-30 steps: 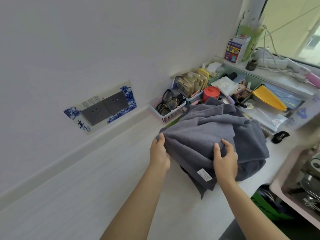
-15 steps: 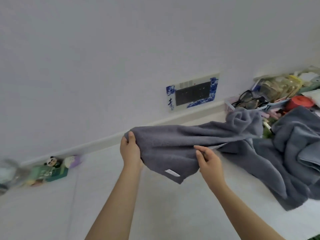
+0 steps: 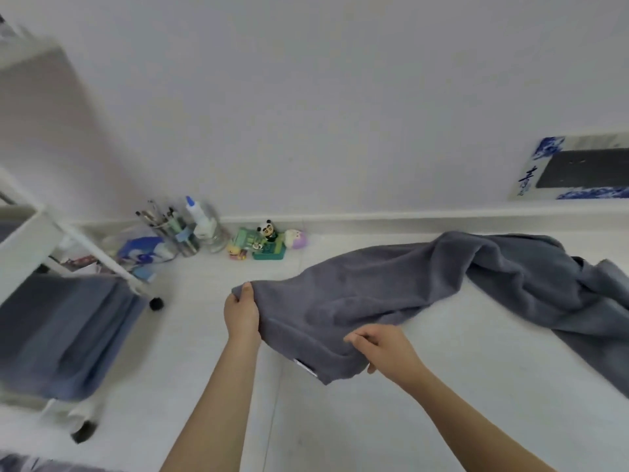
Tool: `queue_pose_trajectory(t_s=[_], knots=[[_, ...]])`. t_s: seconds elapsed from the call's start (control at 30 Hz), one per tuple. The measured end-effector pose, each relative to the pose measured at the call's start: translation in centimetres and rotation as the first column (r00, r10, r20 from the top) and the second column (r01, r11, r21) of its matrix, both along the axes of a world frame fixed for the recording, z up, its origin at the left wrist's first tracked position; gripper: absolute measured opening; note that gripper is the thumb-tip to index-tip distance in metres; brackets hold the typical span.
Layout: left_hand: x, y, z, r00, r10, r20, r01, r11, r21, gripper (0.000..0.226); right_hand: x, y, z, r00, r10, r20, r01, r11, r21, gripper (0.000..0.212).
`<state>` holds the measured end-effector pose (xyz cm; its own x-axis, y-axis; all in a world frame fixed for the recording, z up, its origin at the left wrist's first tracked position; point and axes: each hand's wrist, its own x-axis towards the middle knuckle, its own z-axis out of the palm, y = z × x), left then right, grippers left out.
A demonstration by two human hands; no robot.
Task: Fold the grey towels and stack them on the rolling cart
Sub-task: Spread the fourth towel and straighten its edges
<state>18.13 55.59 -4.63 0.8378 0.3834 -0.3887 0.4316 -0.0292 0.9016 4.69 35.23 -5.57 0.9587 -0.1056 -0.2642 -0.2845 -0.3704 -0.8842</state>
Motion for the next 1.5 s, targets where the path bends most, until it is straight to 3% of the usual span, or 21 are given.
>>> queue_pose_trajectory(t_s=[0.1,0.17,0.23,0.3,0.4,0.5,0.57,0.67,0.77,0.8,0.9,0.93,1.0,1.07,1.17,1.23,1.37,1.5], knots=[[-0.6,2.1,-0.6,0.999,-0.025,-0.026,0.03,0.984,0.177,0.032,0.5,1.9,-0.1,0.982,0.122,-0.144,-0.106,0.987,0.118,0.024],[-1.4,3.1,-1.6,0.996,-0.071,-0.062,0.087,0.944,0.317,0.047,0.6,2.6,-0.7,0.964,0.141,-0.223,-0.124,0.988,0.088,0.025],[-2.4,3.1,-2.7,0.975,-0.208,-0.083,0.224,0.89,0.397,0.046,0.9,2.6,-1.8,0.969,0.084,-0.233,-0.097,0.994,-0.046,0.025],[-3.6,2.2,-3.6,0.921,-0.372,-0.11,0.386,0.85,0.358,0.041,1.2,2.0,-3.2,0.986,0.011,-0.166,-0.05,0.971,-0.233,0.029],[-5.7,0.4,-5.0,0.789,-0.553,-0.266,0.613,0.736,0.286,0.044,1.6,0.7,-5.7,0.996,0.024,-0.087,-0.066,0.851,-0.52,0.032],[-7.1,-0.7,-6.2,0.634,-0.627,-0.453,0.772,0.545,0.327,0.056,1.5,-0.4,-7.5,0.979,0.034,-0.199,-0.153,0.763,-0.628,0.039],[-7.0,-0.8,-6.2,0.58,-0.625,-0.522,0.813,0.484,0.323,0.061,1.1,-0.6,-7.9,0.971,0.043,-0.235,-0.196,0.705,-0.682,0.043],[-6.0,-0.1,-6.3,0.532,-0.638,-0.557,0.842,0.469,0.266,0.066,0.7,0.7,-7.2,0.994,0.036,-0.099,-0.101,0.579,-0.809,0.076],[-4.6,1.6,-6.6,0.569,-0.599,-0.564,0.816,0.498,0.295,0.065,0.0,3.1,-6.5,0.99,0.138,-0.041,-0.112,0.563,-0.819,0.1],[-4.2,2.2,-6.8,0.595,-0.573,-0.564,0.798,0.503,0.331,0.064,-0.4,4.0,-6.7,0.981,0.176,-0.08,-0.169,0.58,-0.797,0.098],[-4.3,3.3,-7.3,0.673,-0.521,-0.525,0.739,0.486,0.465,0.06,-1.1,5.4,-7.5,0.961,0.204,-0.186,-0.274,0.781,-0.561,0.065],[-4.8,3.2,-7.6,0.683,-0.529,-0.504,0.73,0.462,0.504,0.06,-1.3,5.6,-7.5,0.964,0.207,-0.168,-0.265,0.81,-0.524,0.062],[-6.2,2.9,-8.2,0.649,-0.59,-0.481,0.748,0.379,0.545,0.061,-1.4,5.5,-7.3,0.988,0.156,0.001,-0.125,0.794,-0.594,0.08],[-7.8,2.9,-9.1,0.576,-0.638,-0.51,0.791,0.28,0.544,0.066,-1.5,4.2,-7.7,0.986,0.083,0.145,0.041,0.72,-0.693,0.078],[-9.0,4.3,-10.6,0.525,-0.646,-0.554,0.796,0.142,0.589,0.073,-1.9,3.0,-7.5,0.997,-0.079,0.001,0.048,0.597,-0.801,0.043],[-8.7,5.5,-11.1,0.511,-0.651,-0.561,0.775,0.068,0.628,0.073,-2.2,3.0,-7.5,0.993,-0.084,-0.082,-0.019,0.576,-0.817,0.041],[-6.9,7.9,-11.0,0.499,-0.677,-0.541,0.753,0.03,0.657,0.083,-1.6,3.8,-7.0,0.982,-0.014,-0.191,-0.138,0.635,-0.76,0.046],[-7.2,7.6,-10.6,0.562,-0.669,-0.486,0.689,0.053,0.723,0.067,-1.5,2.7,-7.1,0.998,-0.057,-0.02,0.015,0.559,-0.829,0.041]])
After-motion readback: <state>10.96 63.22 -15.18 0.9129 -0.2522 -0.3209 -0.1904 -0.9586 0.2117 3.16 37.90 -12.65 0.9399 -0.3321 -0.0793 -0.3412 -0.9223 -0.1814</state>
